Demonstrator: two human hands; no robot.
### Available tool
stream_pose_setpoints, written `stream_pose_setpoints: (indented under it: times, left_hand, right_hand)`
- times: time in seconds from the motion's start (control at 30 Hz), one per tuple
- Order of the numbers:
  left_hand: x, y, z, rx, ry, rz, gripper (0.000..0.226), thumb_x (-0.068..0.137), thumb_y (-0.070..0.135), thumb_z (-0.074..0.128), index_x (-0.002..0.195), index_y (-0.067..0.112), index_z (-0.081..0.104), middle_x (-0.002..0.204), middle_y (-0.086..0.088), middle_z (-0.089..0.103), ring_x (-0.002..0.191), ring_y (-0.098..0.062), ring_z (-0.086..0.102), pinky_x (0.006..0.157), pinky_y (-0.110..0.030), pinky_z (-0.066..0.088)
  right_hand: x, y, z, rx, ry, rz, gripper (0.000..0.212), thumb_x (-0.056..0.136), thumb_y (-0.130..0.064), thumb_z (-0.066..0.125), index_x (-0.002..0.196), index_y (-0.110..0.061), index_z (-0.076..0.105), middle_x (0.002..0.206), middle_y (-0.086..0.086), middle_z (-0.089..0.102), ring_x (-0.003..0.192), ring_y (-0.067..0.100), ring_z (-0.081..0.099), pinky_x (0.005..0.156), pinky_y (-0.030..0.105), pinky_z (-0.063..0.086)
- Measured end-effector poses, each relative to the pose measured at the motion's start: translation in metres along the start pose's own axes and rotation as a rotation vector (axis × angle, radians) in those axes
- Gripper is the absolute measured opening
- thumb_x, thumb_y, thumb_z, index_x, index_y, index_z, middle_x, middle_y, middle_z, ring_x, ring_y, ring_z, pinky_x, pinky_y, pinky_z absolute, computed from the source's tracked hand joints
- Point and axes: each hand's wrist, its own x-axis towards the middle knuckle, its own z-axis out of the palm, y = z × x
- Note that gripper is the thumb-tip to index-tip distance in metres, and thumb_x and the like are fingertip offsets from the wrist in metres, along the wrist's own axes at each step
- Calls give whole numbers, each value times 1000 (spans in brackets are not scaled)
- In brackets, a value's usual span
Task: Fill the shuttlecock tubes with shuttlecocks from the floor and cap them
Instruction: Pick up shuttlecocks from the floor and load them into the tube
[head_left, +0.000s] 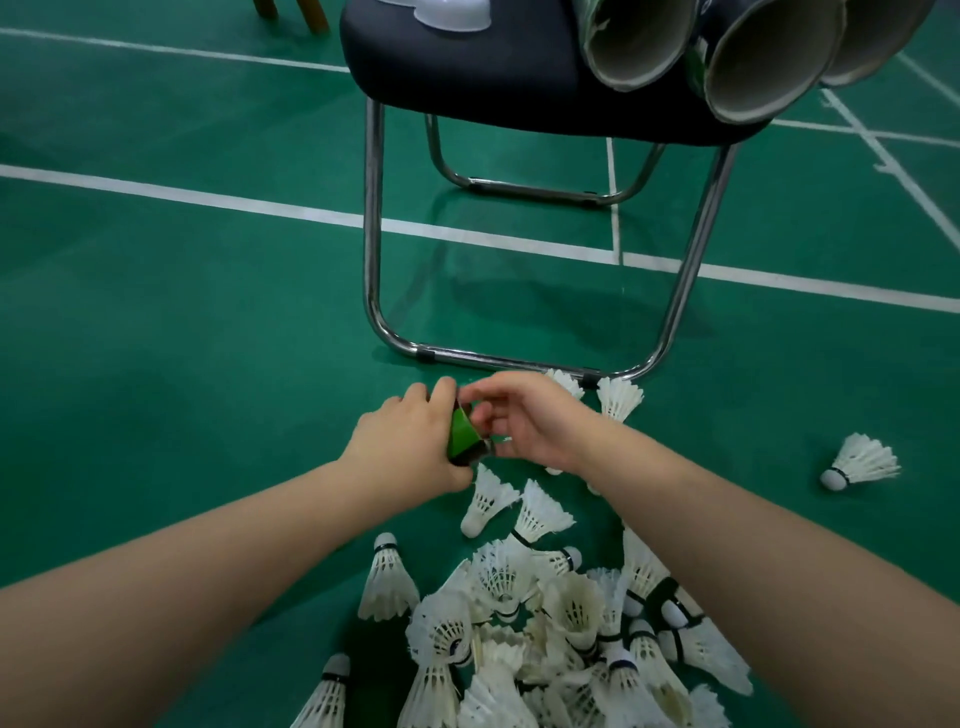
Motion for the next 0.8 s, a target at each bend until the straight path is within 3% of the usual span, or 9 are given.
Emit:
stream_pose_setpoints:
  times: [0.1,0.17,0.23,0.37,0.43,0.53,0.63,0.7,0.8]
  left_hand:
    - [10,2,8,11,-39,-10,71,74,51,63,128,18,30,113,-4,48,102,-27,52,80,-39,49]
    - [15,3,13,24,-46,3,72,74,51,63,128,18,28,112,-4,47,99,-26,51,79,-39,49]
    - [19,4,17,34,-53,15,72,75,51,63,128,19,27,110,-4,46,97,-26,51,78,-39,49]
    - [20,2,24,41,-66,30,70,75,51,63,126,20,27,106,-3,45,94,-26,51,76,-38,50]
    - [21,-2,26,36,-89,26,69,74,51,63,125,20,28,103,-2,44,92,-25,51,75,-38,49]
    - [21,-8,28,39,-115,2,69,74,50,64,125,19,29,104,-3,45,93,-26,51,76,-38,49]
    - [21,-11,28,49,-124,-2,70,74,50,63,126,19,28,105,-3,45,93,-26,51,75,-37,48]
    - [21,-10,28,54,-130,6,70,75,50,63,126,19,28,103,-2,44,93,-25,50,75,-37,48]
    - [21,-8,29,59,-136,12,68,75,50,63,125,20,29,100,-2,42,92,-25,50,73,-37,47]
  right_hand:
    - [23,11,-34,33,276,55,18,89,-20,50,78,-15,63,68,-1,58,81,16,59,83,35,41]
    - [42,25,-57,-266,489,139,17,92,-17,49,94,-10,64,96,6,64,99,22,58,86,34,43]
    - [58,41,-80,-580,601,199,29,93,-15,44,116,-6,59,123,11,58,115,29,53,96,36,43]
    - [74,64,-103,-798,799,90,36,81,-12,51,117,-11,55,119,13,56,115,35,47,97,40,42]
    - [84,71,-103,-809,815,20,49,79,-7,55,128,-7,45,128,16,50,122,37,42,104,41,36]
    - [94,73,-102,-847,731,24,77,83,-9,59,147,-10,16,153,11,24,140,32,21,116,42,21]
    - [101,68,-102,-948,686,49,81,87,-14,56,149,-15,3,158,6,11,144,30,11,117,43,16]
    - [102,66,-101,-985,717,63,76,88,-15,54,149,-15,9,153,9,23,140,31,20,113,45,25]
    - [99,69,-101,-1062,810,58,50,91,-18,49,138,-12,33,126,15,54,119,33,45,96,42,36]
